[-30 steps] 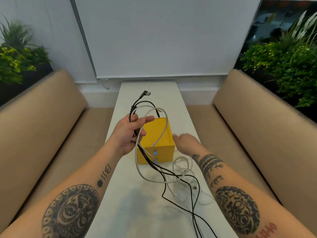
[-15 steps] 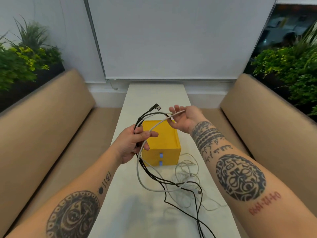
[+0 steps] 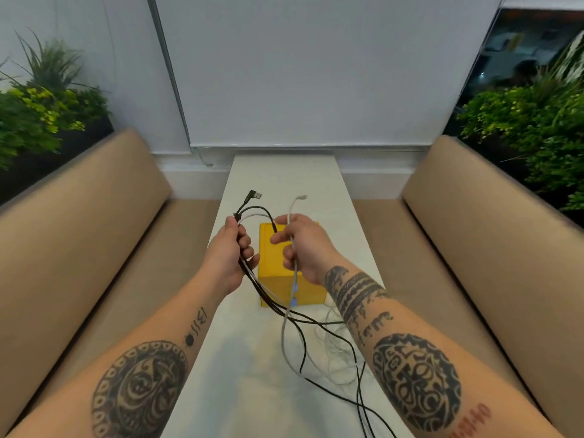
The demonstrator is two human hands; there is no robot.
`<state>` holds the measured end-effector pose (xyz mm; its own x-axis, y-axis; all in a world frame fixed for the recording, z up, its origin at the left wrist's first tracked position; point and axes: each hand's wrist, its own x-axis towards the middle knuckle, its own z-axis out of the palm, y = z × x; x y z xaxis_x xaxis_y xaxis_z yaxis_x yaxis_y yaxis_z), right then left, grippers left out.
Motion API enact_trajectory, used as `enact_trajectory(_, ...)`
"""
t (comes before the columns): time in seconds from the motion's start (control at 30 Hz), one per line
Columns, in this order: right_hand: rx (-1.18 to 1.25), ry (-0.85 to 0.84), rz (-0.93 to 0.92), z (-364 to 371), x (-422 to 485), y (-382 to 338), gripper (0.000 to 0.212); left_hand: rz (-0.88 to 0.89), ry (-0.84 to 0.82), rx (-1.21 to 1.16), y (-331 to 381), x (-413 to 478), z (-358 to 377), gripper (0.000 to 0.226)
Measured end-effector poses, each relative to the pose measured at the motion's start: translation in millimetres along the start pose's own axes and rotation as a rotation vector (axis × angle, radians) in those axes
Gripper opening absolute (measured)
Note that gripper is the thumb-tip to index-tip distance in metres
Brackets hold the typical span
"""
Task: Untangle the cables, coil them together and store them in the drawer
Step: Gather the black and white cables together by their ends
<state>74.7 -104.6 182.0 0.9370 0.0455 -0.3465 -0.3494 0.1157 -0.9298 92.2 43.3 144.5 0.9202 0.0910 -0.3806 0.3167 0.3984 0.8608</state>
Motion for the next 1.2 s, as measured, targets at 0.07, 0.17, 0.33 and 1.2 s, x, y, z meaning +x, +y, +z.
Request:
enact_trajectory(0.07, -0.180, 0.002, -0.081, 8.4, -5.1, 12.4, 0.026, -0.013, -0.009, -0.010, -0.8, 1.4, 3.3, 0.042)
enact_trajectory(0.17, -0.454, 0.051, -0.327, 13.6, -12.1, 30.5, 0.031, -0.027, -0.001, -0.051, -1.9, 2.5, 7.6, 0.042)
enact_trajectory(0.33, -0.765, -0.048, -0.450, 15.4, -17.9, 62.8, 0.023, -0.068, 0.049, -0.131, 0.2, 1.9, 14.4, 0.041)
enact_trajectory(1.2, -0.683, -0.081, -0.289, 5.2, 3.8, 42.0, 0.031, 0.003, 0.020, -0.161, 16.3, -8.6, 36.5, 0.038)
